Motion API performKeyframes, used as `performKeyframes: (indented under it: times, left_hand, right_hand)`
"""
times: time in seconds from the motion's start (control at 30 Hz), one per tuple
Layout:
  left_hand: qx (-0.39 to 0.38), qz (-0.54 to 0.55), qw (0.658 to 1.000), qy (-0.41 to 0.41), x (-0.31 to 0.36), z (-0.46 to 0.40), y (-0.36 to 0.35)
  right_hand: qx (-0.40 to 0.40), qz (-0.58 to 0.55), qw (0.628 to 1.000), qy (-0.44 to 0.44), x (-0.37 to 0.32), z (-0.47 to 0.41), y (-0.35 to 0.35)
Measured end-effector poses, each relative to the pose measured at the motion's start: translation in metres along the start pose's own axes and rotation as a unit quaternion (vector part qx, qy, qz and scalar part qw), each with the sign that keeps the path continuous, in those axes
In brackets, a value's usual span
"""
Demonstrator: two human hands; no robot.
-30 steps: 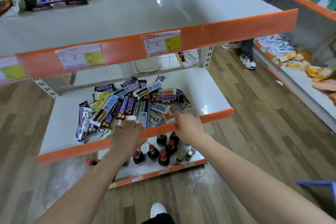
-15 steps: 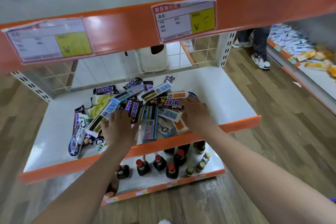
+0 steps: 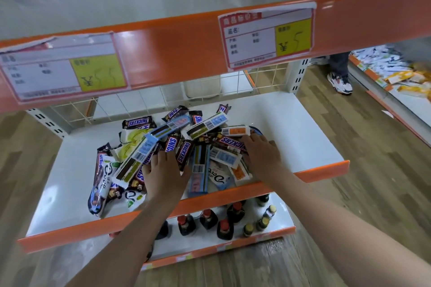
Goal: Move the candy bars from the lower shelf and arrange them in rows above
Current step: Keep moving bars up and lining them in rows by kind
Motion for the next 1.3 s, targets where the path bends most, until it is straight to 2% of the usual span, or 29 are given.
performKeyframes:
  times: [0.1,0.23,0.4,0.57,0.8,1.0,1.13,1.3]
  left_hand:
    - [-0.008,-0.003,1.000,-0.006,0.003,0.010,0.000]
    - [0.017,0.045,0.999,-0.008,0.004,0.016,0.001]
    - [0.018,0.068,0.997,0.001,-0.002,0.013,-0.001]
    - [0.005,0.091,0.996,0.025,-0.002,0.012,-0.001]
    - [-0.011,0.161,0.985,0.069,0.002,0.010,-0.003]
    - [0.023,0.236,0.967,0.093,0.006,0.015,-0.003]
    - [0.017,0.293,0.951,0.099,-0.002,0.016,-0.014]
    - [0.009,0.231,0.971,0.070,0.004,0.013,-0.011]
  right_hand:
    - [-0.001,-0.052,0.998,-0.018,0.001,0.000,0.001]
    - [-0.021,-0.144,0.986,-0.077,0.009,0.008,-0.001]
    - [0.028,-0.088,0.993,-0.078,0.010,0.015,0.004]
    - [0.018,-0.095,0.991,-0.089,0.011,0.013,0.000]
    - [0.002,-0.230,0.961,-0.153,0.009,0.009,-0.004]
    - [0.027,-0.302,0.942,-0.143,0.004,0.014,-0.011]
    - [0.016,-0.329,0.940,-0.089,-0.014,0.015,-0.010]
    - [-0.036,-0.258,0.965,0.013,-0.041,0.017,-0.007]
Point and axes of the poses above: each hand's wrist, its own z-axis away from the middle knuckle, its own y-axis out of the back of the hand, x = y × z, the point moved 3 cm from there along -z, towards the middle knuckle, and after that the axes turned 5 degrees about x, right-handed, at the moved point
